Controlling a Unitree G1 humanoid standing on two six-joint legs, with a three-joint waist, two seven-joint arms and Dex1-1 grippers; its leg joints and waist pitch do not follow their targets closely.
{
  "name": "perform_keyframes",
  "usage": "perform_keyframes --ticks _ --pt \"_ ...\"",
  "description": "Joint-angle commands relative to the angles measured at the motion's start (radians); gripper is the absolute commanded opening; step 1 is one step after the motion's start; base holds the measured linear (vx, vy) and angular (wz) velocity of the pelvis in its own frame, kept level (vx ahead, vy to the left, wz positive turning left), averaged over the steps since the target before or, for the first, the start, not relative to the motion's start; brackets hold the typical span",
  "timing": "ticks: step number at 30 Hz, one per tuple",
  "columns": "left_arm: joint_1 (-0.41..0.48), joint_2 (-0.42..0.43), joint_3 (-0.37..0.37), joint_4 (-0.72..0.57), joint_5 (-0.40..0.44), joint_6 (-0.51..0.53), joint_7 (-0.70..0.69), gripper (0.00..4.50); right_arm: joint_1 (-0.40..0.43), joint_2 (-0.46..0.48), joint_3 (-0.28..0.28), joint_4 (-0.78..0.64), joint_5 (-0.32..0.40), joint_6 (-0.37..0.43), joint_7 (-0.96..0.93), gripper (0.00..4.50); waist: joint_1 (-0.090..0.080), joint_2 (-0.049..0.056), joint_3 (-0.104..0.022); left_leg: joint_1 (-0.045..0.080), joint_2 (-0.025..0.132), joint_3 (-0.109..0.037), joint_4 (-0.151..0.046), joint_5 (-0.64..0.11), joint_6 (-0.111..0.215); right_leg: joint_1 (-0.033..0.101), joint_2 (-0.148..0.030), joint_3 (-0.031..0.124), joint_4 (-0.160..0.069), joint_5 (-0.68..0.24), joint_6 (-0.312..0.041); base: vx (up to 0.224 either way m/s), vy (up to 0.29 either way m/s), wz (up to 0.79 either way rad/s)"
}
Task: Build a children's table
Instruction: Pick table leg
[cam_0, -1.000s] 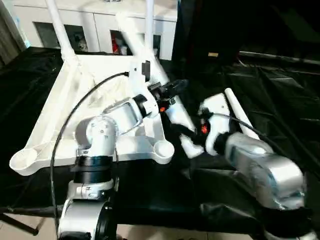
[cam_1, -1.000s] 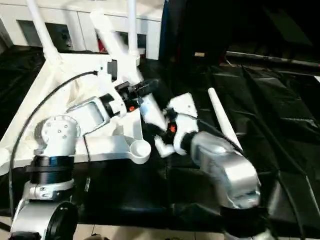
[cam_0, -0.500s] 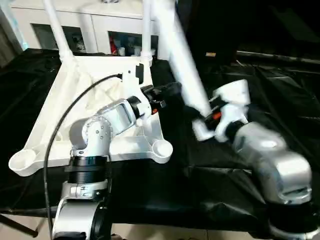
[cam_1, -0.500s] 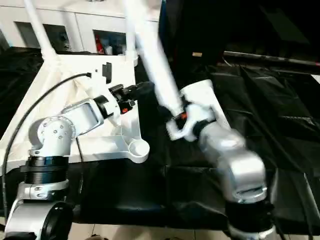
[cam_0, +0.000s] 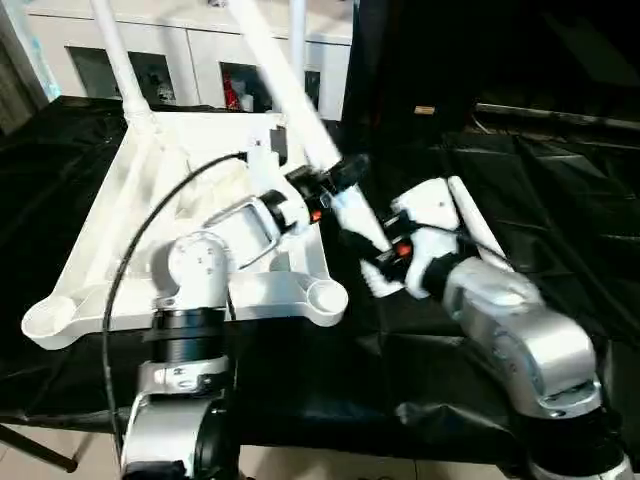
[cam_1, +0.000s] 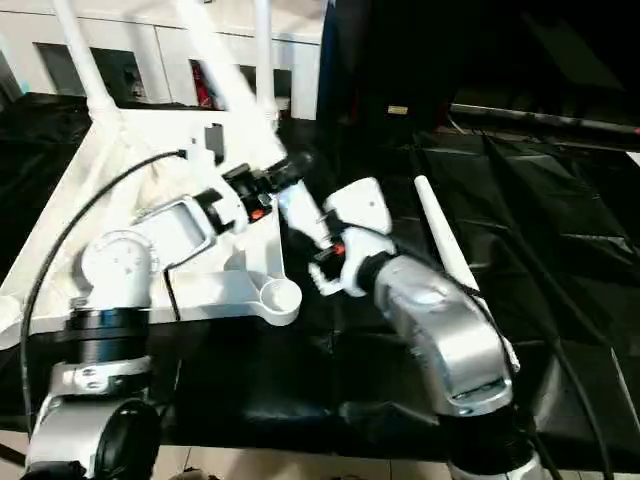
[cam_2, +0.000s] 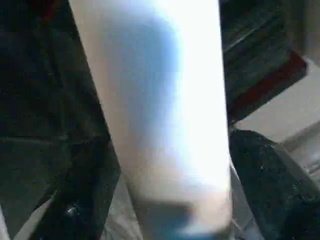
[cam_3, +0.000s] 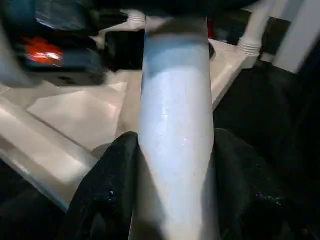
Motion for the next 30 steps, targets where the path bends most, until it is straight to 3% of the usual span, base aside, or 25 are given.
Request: perform_keyframes --ticks 1,7,8,14,21,22,25,26,27,28,29,30 --pt "-0.023 -0.013 0.004 0.011 0.010 0.001 0.037 3.40 -0.006 -0.008 0.020 -0.035 -0.025 -0.025 -0.001 1.88 0.002 0.011 -0.073 0.015 0.004 0.000 -0.065 -0.233 -0.036 0.056 -0.034 0.027 -0.069 -0.250 -0.108 0.000 0.000 0.00" --pt "-0.043 -0.043 0.034 0.059 0.021 -0.046 0.105 2.98 -0.017 0.007 0.067 -0.023 -0.064 -0.032 -0.041 1.88 0.002 0.011 -0.073 0.016 0.003 0.000 -0.064 -0.234 -0.034 0.056 -0.035 0.027 -0.070 -0.242 -0.115 0.000 0.000 0.00" --pt "-0.046 -0.043 0.038 0.064 0.021 -0.050 0.109 2.68 -0.018 0.013 0.068 -0.021 -0.067 -0.030 -0.051 1.88 0.002 0.013 -0.073 0.015 0.003 -0.001 -0.065 -0.234 -0.035 0.056 -0.034 0.027 -0.069 -0.239 -0.118 0.000 0.000 0.00" --pt "-0.060 -0.049 0.078 0.087 0.010 -0.067 0.141 2.19 -0.022 0.036 0.067 -0.009 -0.090 -0.029 -0.081 1.88 0.000 0.010 -0.072 0.016 0.003 0.000 -0.064 -0.250 -0.035 0.055 -0.033 0.027 -0.070 -0.249 -0.116 0.000 0.000 0.00" --pt "-0.055 -0.056 0.082 0.082 -0.005 -0.078 0.136 1.96 -0.027 0.044 0.075 0.008 -0.119 -0.055 -0.108 1.88 0.000 0.010 -0.072 0.016 0.002 0.000 -0.064 -0.249 -0.034 0.055 -0.034 0.027 -0.070 -0.253 -0.111 0.000 0.000 0.00" --pt "-0.053 -0.054 0.078 0.080 -0.001 -0.079 0.133 1.93 -0.025 0.047 0.074 0.009 -0.117 -0.060 -0.105 2.23 -0.001 0.010 -0.073 0.016 0.003 -0.001 -0.065 -0.246 -0.034 0.054 -0.034 0.027 -0.070 -0.248 -0.111 0.000 0.000 0.00" --pt "-0.047 -0.031 0.037 0.074 0.031 -0.094 0.094 1.91 -0.020 0.074 0.034 0.004 -0.061 -0.039 -0.082 2.60 -0.001 0.010 -0.073 0.016 0.003 0.000 -0.065 -0.249 -0.031 0.055 -0.033 0.027 -0.069 -0.246 -0.109 0.000 0.000 0.00" --pt "-0.042 -0.009 0.001 0.061 0.046 -0.097 0.044 1.91 -0.019 0.076 0.005 -0.012 -0.017 -0.001 -0.055 2.66 0.000 0.015 -0.073 0.017 0.002 -0.001 -0.065 -0.253 -0.022 0.054 -0.034 0.027 -0.072 -0.248 -0.104 0.000 0.000 0.00" --pt "-0.042 -0.009 0.001 0.061 0.046 -0.097 0.044 1.90 -0.019 0.076 0.005 -0.012 -0.017 -0.001 -0.055 2.78 -0.001 0.018 -0.074 0.016 0.002 -0.002 -0.067 -0.251 -0.023 0.057 -0.033 0.026 -0.070 -0.241 -0.103 0.000 0.000 0.00" --pt "-0.039 0.015 -0.033 0.052 0.058 -0.096 -0.003 1.90 -0.017 0.068 -0.039 -0.035 0.045 0.055 -0.018 2.91 -0.001 0.018 -0.074 0.018 0.003 -0.002 -0.066 -0.248 -0.024 0.055 -0.033 0.027 -0.069 -0.232 -0.106 0.000 0.000 0.00" --pt "-0.039 0.015 -0.034 0.052 0.058 -0.096 -0.004 1.90 -0.017 0.067 -0.040 -0.035 0.046 0.056 -0.017 2.91 -0.001 0.022 -0.073 0.020 0.004 -0.003 -0.067 -0.249 -0.024 0.056 -0.031 0.027 -0.067 -0.216 -0.114 0.000 0.000 0.00" --pt "-0.037 0.045 -0.070 0.041 0.060 -0.091 -0.067 1.88 -0.018 0.049 -0.113 -0.058 0.145 0.150 0.039 3.00 0.001 0.021 -0.075 0.021 0.005 -0.001 -0.066 -0.243 -0.025 0.055 -0.031 0.028 -0.065 -0.195 -0.126 0.000 0.000 0.00"
